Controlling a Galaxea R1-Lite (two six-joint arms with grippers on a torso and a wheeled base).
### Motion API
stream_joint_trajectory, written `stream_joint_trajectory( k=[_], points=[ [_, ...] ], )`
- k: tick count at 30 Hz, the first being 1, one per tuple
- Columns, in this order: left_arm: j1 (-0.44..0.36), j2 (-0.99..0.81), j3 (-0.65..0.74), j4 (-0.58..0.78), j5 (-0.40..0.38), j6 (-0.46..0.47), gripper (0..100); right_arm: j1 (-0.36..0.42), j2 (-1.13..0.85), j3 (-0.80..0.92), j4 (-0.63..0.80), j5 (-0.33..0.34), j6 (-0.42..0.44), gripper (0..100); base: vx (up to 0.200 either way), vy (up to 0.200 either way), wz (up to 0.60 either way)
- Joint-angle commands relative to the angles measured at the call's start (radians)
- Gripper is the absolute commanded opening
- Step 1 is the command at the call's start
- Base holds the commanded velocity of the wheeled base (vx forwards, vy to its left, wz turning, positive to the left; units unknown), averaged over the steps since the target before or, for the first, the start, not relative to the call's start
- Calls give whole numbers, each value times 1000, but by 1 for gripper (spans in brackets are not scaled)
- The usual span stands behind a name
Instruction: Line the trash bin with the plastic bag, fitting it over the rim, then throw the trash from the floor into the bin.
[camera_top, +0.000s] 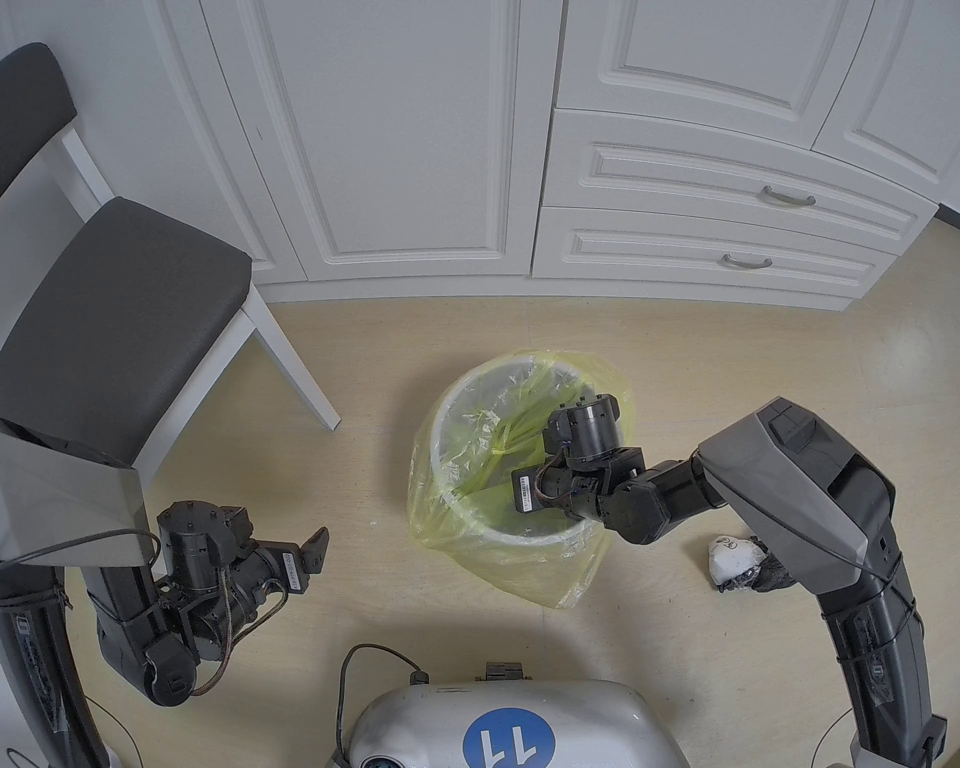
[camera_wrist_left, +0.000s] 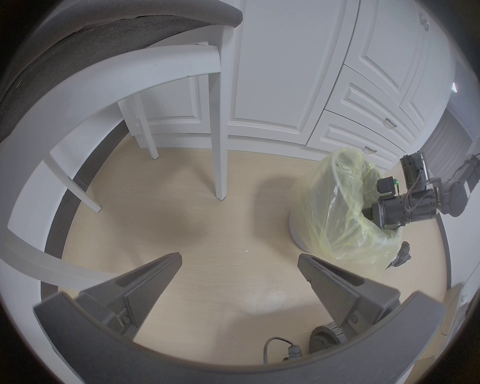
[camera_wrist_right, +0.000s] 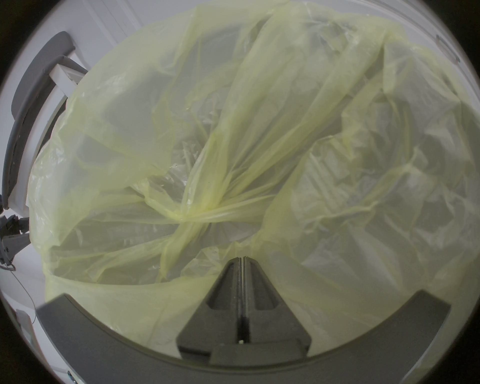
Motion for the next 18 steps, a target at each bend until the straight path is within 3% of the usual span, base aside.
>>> stream_joint_trajectory(
  k=[1,18],
  points=[
    [0,-5,5,0,0,-3,100,11,-4,0,-9,0,16,0,0,0,0],
    [8,-40,8,0,1,-4,100,57,-299,217,-13,1,36,0,0,0,0]
  ],
)
